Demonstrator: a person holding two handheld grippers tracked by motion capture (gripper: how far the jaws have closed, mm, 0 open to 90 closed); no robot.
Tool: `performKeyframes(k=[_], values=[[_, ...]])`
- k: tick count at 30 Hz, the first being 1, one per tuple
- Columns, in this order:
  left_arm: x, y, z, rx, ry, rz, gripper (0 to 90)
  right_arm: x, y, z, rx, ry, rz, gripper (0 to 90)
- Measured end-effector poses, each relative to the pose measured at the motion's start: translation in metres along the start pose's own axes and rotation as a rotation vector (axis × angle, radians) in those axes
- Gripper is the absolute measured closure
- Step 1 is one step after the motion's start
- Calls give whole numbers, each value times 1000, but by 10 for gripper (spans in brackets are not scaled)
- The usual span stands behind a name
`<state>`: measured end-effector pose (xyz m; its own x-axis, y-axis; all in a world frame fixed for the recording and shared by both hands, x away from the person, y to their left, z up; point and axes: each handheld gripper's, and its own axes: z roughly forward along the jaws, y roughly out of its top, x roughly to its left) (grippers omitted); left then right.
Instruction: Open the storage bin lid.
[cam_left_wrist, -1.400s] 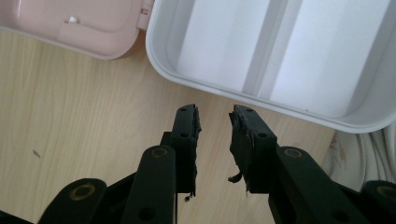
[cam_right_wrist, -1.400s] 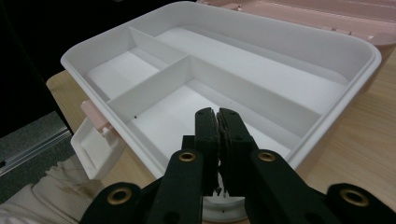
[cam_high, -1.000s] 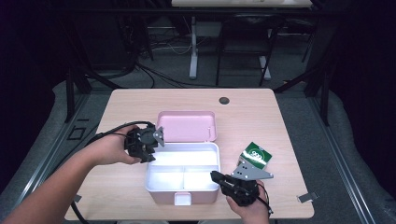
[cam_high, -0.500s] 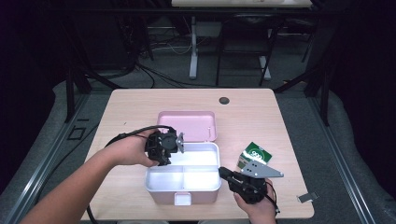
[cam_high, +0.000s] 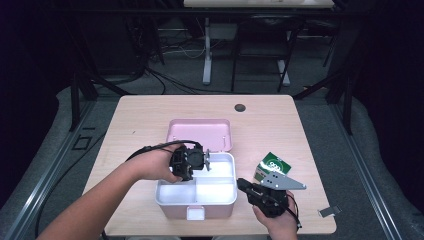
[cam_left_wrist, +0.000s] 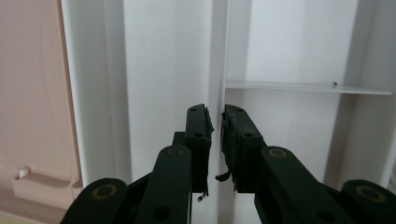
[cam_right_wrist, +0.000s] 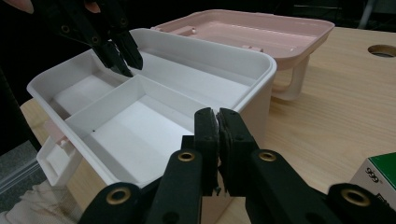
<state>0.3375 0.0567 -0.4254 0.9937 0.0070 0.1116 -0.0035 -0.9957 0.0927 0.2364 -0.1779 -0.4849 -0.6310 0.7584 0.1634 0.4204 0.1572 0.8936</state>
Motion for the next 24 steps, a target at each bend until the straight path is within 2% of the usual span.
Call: performKeyframes(k=[2, 3, 7, 11, 12, 13, 15, 19, 24], values=[[-1, 2, 2, 1, 2, 4, 816, -1, 0, 0, 3, -1, 2, 868], [-1, 3, 2, 5, 2, 12, 820, -1, -1, 1, -16, -1, 4, 868], [-3, 5, 6, 16, -5, 26, 874, -2, -2, 1, 1, -3, 10, 869], [-2, 4, 5, 19, -12, 26, 884, -2, -3, 3, 14, -4, 8, 870], [-2, 4, 5, 21, -14, 26, 884, -2, -4, 5, -8, -1, 15, 870], [-2, 4, 5, 24, -13, 27, 886, -2, -4, 4, 12, -3, 9, 870], [-3, 3, 5, 32, -11, 35, 887, -1, -4, 5, 13, 1, 7, 870], [-3, -1, 4, 50, -10, 27, 885, 0, -4, 6, 30, 2, 3, 869], [-2, -7, 3, 65, -13, 14, 885, 1, -4, 7, 26, 4, 2, 869]])
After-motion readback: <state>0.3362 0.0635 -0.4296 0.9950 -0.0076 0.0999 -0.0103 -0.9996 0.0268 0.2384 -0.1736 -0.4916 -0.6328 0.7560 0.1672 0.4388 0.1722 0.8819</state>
